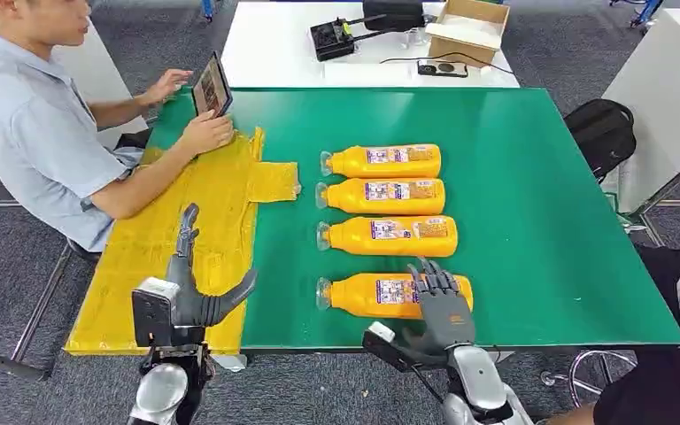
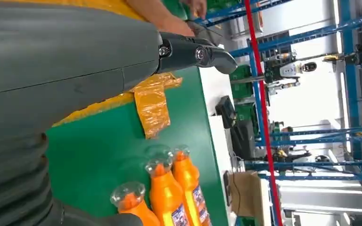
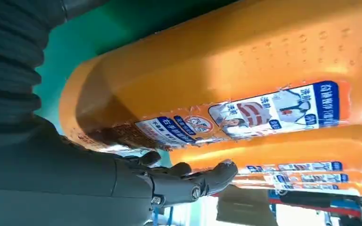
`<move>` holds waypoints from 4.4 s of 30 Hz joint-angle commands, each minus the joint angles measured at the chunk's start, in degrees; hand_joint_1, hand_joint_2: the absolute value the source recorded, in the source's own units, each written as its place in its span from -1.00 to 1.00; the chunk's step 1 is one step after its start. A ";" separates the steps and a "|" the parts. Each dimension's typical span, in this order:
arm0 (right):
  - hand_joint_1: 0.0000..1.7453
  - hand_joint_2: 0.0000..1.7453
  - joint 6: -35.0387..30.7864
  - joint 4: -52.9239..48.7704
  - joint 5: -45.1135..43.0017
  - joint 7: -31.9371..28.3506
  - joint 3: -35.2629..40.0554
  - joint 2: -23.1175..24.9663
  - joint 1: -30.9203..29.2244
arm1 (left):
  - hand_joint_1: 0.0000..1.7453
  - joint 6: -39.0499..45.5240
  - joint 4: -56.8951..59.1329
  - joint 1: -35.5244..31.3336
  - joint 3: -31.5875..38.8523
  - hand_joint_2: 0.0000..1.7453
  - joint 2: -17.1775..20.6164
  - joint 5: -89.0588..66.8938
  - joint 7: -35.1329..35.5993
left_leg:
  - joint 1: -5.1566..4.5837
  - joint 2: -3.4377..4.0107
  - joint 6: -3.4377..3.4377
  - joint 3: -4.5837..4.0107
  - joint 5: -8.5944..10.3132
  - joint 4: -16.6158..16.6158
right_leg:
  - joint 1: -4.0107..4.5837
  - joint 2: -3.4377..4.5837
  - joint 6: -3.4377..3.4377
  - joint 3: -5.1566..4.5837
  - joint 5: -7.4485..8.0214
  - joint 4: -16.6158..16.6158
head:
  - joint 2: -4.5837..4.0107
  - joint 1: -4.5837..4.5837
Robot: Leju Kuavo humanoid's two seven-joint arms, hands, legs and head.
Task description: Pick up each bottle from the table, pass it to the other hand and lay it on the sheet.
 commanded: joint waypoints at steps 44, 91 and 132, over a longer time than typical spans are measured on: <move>-1.00 1.00 -25.86 -7.89 -48.97 -51.12 24.09 11.44 -7.73 | -1.00 -11.84 17.16 -23.53 8.05 1.00 4.07 0.16 -1.26 | 0.03 0.39 0.06 0.15 0.18 0.01 | 0.07 0.37 -0.18 0.03 0.32 0.00 | 0.00 0.00; -1.00 1.00 -25.86 -9.35 -48.01 -51.12 24.43 11.27 -6.67 | -1.00 -9.74 12.82 -20.99 8.67 1.00 2.82 4.04 -2.36 | -0.09 0.42 0.09 -0.14 0.21 -0.04 | -0.07 0.40 -0.09 -0.25 0.37 -0.05 | 0.00 0.00; -1.00 1.00 -25.86 -11.92 -46.27 -51.12 24.96 10.14 -4.73 | -1.00 -9.28 6.20 -16.60 8.67 1.00 1.90 9.97 -2.64 | -0.08 0.16 0.09 -0.21 0.24 0.01 | -0.08 0.14 -0.07 -0.26 0.30 0.00 | 0.00 0.02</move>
